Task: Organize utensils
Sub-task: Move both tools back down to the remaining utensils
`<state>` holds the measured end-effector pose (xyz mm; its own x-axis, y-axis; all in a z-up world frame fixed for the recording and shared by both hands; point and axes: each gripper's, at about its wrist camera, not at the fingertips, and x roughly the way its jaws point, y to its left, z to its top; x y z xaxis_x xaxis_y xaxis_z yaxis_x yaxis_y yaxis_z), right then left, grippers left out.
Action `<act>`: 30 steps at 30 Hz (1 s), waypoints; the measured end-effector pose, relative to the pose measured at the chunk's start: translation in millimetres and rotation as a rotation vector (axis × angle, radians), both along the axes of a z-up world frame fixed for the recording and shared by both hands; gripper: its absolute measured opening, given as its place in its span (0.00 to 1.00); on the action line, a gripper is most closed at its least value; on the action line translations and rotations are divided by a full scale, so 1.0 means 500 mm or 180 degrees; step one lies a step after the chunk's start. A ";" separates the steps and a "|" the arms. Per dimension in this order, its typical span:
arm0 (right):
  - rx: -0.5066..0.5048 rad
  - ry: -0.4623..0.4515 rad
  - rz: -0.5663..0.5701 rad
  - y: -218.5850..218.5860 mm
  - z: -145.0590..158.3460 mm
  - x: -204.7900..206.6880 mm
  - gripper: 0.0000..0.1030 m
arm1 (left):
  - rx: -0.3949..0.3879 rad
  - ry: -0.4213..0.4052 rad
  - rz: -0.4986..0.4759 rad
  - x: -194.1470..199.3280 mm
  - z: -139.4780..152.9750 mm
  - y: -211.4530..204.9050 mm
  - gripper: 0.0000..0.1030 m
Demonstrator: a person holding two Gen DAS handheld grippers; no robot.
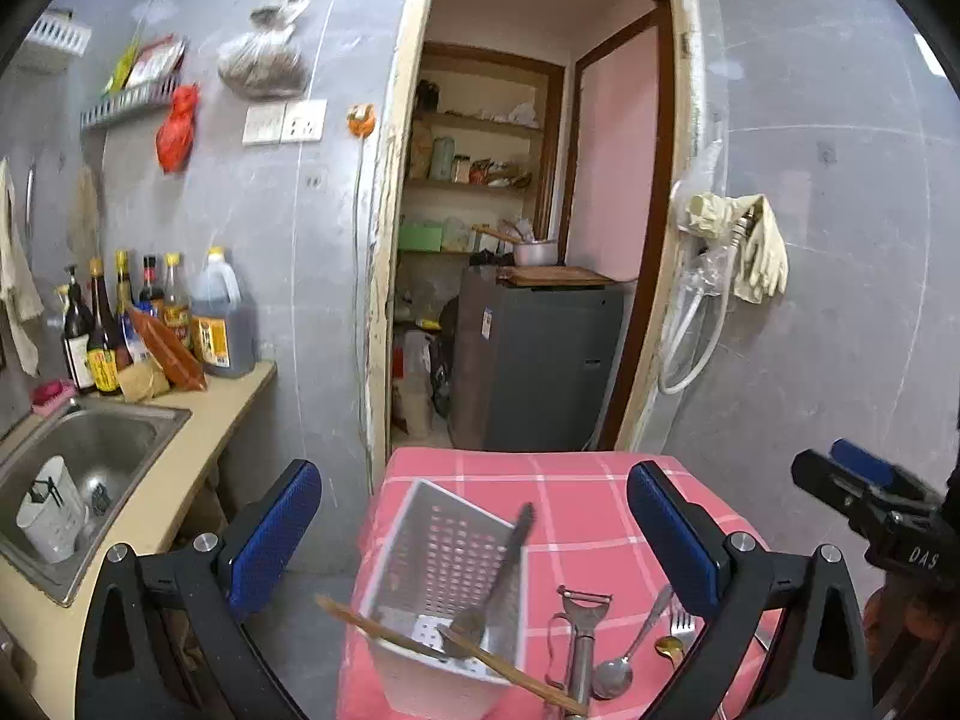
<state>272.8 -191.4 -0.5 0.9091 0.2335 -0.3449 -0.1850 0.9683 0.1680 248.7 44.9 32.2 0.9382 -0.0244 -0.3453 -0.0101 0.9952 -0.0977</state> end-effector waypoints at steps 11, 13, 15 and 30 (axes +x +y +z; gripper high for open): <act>-0.0139 0.0218 -0.0269 -0.140 -0.029 -0.089 0.99 | 0.0085 0.0061 -0.0257 -0.066 -0.040 -0.120 1.00; -0.0149 0.0316 -0.0264 -0.155 -0.048 -0.094 0.99 | 0.0111 0.0096 -0.0296 -0.075 -0.053 -0.142 1.00; -0.0176 0.0412 -0.0265 -0.170 -0.069 -0.102 0.99 | 0.0128 0.0181 -0.0341 -0.079 -0.069 -0.160 1.00; 0.0101 0.1174 -0.0059 -0.255 -0.237 -0.089 0.99 | 0.0275 0.0748 -0.0713 -0.077 -0.169 -0.274 1.00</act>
<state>228.3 -319.0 -119.1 0.7292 0.2339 -0.6431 -0.0888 0.9642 0.2500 210.2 -92.2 -52.5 0.8074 -0.1820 -0.5613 0.1975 0.9797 -0.0337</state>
